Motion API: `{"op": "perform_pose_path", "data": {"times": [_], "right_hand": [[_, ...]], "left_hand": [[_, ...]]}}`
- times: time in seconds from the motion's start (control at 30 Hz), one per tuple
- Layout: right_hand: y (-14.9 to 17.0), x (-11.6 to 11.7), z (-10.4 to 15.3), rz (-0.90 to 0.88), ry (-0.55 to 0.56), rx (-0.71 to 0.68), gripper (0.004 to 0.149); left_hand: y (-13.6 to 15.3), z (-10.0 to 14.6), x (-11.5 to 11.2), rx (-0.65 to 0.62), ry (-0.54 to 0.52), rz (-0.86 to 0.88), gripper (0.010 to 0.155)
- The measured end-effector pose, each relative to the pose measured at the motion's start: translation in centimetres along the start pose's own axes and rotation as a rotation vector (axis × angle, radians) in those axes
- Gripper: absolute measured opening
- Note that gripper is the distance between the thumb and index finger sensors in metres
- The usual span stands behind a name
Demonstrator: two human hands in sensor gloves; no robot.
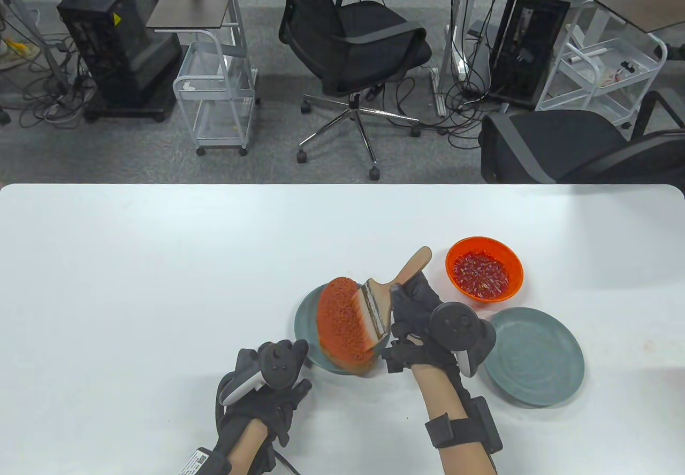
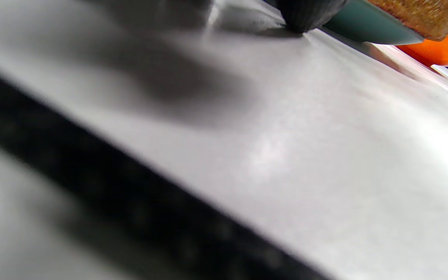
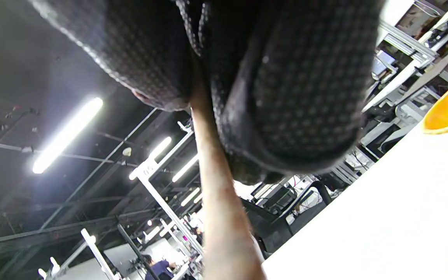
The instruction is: Dip brush into ketchup and spread onto bread slice
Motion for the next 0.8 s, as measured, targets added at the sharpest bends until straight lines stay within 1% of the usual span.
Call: {"op": "perform_pose_path", "data": {"times": [0.1,0.2,0.27,0.33,0.4,0.47,0.5,0.57,0.63,0.67,0.7,0.8], "right_hand": [[0.0,1.2,0.2,-0.120,-0.069,0.046,0.052],[0.0,3.3,0.8,-0.162,-0.148,0.084,0.052],[0.0,3.8,0.9,-0.120,-0.152,0.087,0.052],[0.3,3.1,0.5,-0.074,-0.110,0.072,0.053],[0.8,1.7,-0.2,-0.034,-0.056,0.069,0.052],[1.5,-0.3,-1.3,-0.005,0.010,0.082,0.052],[1.8,-1.2,-1.7,-0.010,0.027,0.095,0.052],[2.4,-3.8,-3.3,-0.035,0.094,0.117,0.052],[2.7,-6.2,-4.9,-0.020,0.149,0.131,0.052],[2.8,-7.2,-5.6,0.002,0.177,0.133,0.052],[3.0,-8.7,-6.7,0.050,0.219,0.140,0.052],[3.8,-10.8,-8.6,0.161,0.278,0.159,0.052]], "left_hand": [[0.0,0.0,0.0,0.001,0.000,-0.001,0.069],[0.0,0.0,0.0,0.000,0.002,0.002,0.069],[0.0,0.0,0.0,-0.001,0.002,0.002,0.069],[0.0,0.0,0.0,-0.002,0.002,0.002,0.069],[0.0,0.0,0.0,-0.002,0.004,0.003,0.069],[0.0,0.0,0.0,-0.001,0.004,0.000,0.069],[0.0,0.0,0.0,-0.002,0.005,0.001,0.069],[0.0,0.0,0.0,-0.003,0.006,0.002,0.069],[0.0,0.0,0.0,-0.003,0.006,0.002,0.069],[0.0,0.0,0.0,-0.004,0.006,0.002,0.069],[0.0,0.0,0.0,-0.004,0.007,0.002,0.069],[0.0,0.0,0.0,-0.004,0.010,0.004,0.069]]}}
Point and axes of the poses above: the tracker on the back of each hand, its own y axis roughly to the little-finger side, its own z axis roughly from the fingertips to the wrist, x = y × z, the point moved 2 cm from there along -z, roughly from the wrist to the fingertips, and after that the axes turned 10 degrees about x, right-handed, at the moved point
